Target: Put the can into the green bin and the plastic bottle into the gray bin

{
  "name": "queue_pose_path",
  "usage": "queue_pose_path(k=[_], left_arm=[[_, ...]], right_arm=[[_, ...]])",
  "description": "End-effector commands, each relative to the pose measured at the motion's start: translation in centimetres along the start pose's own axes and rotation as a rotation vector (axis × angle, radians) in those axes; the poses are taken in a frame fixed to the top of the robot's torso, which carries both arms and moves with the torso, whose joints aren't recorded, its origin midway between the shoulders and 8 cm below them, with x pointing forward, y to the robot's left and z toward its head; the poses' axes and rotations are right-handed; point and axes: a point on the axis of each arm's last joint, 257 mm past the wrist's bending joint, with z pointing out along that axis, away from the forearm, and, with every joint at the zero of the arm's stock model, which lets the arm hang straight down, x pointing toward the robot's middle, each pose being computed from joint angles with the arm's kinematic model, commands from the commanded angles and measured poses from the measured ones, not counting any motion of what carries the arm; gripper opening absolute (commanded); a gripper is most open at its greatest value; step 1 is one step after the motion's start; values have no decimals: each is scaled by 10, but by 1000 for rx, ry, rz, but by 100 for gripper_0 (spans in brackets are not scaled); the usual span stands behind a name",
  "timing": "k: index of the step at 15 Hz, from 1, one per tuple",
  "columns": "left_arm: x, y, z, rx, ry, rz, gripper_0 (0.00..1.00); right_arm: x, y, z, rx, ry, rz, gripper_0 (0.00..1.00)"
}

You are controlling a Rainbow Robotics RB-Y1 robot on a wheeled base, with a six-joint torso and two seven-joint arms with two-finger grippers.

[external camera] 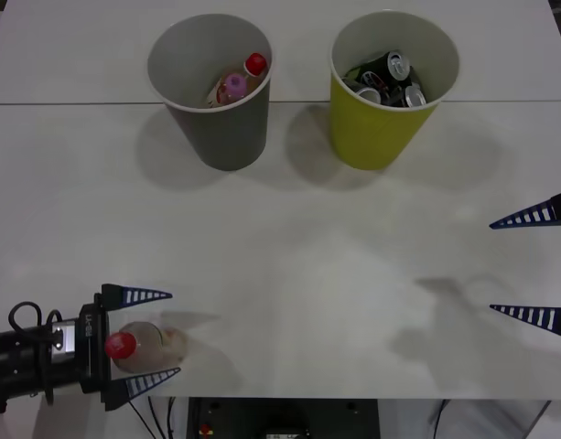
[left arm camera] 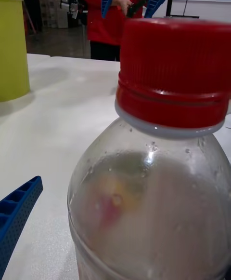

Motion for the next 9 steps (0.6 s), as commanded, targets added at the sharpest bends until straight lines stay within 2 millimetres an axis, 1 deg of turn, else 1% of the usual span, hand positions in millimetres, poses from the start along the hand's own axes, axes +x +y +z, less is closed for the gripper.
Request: queue_pose_path(k=[1,2,9], left_arm=[[0,0,2,1,-3,-4,14],[0,-1,2,2,-2,-8,0],[-2,0,6,14,-6,-29,0]], right_arm=[[0,0,0,0,0,0,100],[0,0,0,0,0,0,100],[0,0,0,0,0,0,100]])
